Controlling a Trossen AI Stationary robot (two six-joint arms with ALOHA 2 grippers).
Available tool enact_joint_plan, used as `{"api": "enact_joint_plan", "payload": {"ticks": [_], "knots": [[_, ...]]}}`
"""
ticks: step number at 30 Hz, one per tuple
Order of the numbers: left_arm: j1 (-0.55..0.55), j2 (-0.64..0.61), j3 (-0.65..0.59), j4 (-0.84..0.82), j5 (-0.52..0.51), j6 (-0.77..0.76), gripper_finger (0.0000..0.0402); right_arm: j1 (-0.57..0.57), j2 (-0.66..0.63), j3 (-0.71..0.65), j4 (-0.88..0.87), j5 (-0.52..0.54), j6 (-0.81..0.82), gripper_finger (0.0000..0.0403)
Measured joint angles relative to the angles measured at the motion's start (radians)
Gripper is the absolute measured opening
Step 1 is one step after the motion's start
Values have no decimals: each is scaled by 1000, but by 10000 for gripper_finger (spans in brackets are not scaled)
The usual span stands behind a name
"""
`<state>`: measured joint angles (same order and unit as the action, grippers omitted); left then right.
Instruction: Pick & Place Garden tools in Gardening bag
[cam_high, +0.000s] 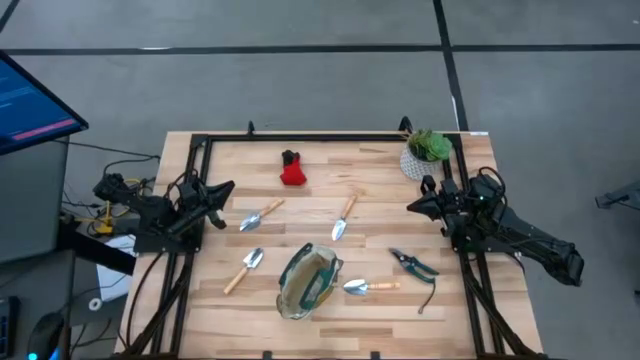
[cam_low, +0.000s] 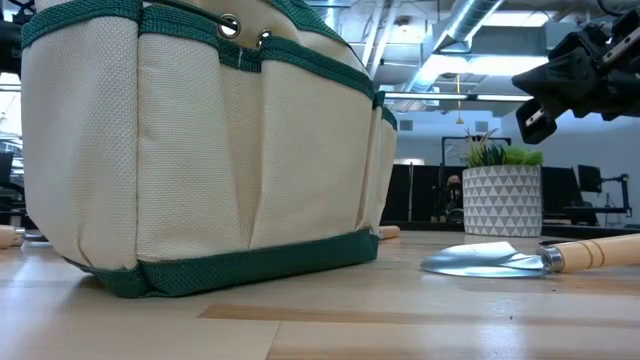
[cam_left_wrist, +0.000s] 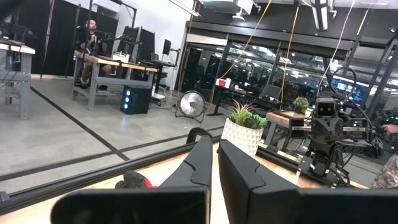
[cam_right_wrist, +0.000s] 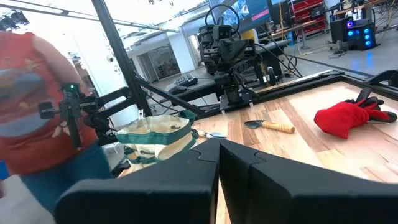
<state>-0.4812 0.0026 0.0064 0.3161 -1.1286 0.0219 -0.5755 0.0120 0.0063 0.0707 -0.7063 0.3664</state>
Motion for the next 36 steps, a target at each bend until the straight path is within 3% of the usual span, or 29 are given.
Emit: {"api": "enact_joint_plan", "payload": {"ticks": [14,27,36], "knots": [[0,1,0,1,11,-29,3,0,0,0,0,0,0,0],[0,1,0,47,282,-266,3,0,0,0,0,0,0,0],[0,1,0,184,317,-348,3,0,0,0,0,0,35,0]]}}
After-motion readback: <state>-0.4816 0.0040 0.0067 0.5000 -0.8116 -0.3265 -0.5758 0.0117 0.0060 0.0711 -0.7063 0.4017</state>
